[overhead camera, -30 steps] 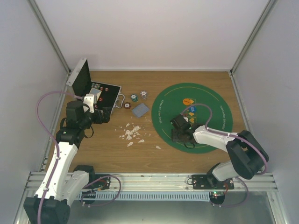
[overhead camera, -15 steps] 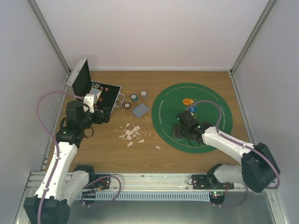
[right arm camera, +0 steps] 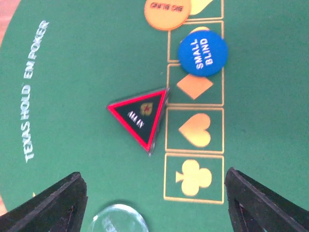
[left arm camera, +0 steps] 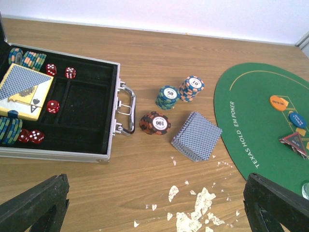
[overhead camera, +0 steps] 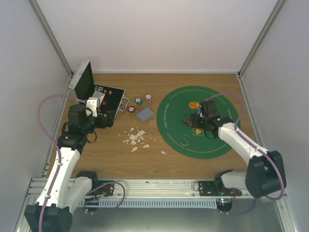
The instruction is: Distribute texas hold em gaming equipment
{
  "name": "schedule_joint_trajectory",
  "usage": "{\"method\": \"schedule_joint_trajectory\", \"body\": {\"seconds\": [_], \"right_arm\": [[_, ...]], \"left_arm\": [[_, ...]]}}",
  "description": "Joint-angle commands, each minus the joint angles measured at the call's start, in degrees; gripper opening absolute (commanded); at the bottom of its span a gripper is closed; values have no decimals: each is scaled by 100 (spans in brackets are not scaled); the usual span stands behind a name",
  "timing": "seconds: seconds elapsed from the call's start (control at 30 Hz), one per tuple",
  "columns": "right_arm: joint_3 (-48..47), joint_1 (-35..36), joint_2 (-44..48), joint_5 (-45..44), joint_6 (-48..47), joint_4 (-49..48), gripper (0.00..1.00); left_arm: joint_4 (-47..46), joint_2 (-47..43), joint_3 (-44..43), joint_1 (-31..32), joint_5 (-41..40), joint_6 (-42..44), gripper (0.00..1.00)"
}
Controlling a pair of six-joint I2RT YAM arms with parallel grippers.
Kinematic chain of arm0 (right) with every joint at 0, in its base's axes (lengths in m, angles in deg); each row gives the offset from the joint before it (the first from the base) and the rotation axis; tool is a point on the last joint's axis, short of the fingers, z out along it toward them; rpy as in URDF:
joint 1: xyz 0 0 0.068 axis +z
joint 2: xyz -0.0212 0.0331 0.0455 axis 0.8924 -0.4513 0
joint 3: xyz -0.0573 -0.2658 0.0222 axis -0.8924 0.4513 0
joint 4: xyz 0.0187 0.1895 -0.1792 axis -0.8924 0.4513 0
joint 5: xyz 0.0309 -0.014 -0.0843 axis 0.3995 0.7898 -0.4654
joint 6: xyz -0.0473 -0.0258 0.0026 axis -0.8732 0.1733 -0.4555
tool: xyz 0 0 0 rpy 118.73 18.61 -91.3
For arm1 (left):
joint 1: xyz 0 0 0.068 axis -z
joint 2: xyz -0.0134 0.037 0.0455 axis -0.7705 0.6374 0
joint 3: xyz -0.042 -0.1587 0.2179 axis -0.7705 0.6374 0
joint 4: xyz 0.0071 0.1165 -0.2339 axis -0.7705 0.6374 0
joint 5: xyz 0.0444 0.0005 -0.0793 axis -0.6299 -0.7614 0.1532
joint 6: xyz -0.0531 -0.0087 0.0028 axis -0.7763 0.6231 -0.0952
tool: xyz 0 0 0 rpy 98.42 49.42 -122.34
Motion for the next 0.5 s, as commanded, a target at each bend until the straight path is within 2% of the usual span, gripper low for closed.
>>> {"method": "schedule_joint_trajectory", "body": {"seconds": [0.0, 0.27, 0.37, 0.47], "right_arm": [[-525, -380, -683, 155, -485, -313, 74], [-1365, -715, -2030, 466, -864, -800, 62], [-1822, -894, -2583, 457, -933, -653, 60], [-1852, -1088, -2802, 473, -885, -636, 63]], "left_arm": [[-251, -79, 25, 18, 107, 74, 99], [-249, -161, 40, 48, 253, 80, 99], [-255, -162, 30, 67, 263, 82, 99], [-252, -180, 31, 71, 255, 74, 99]]}}
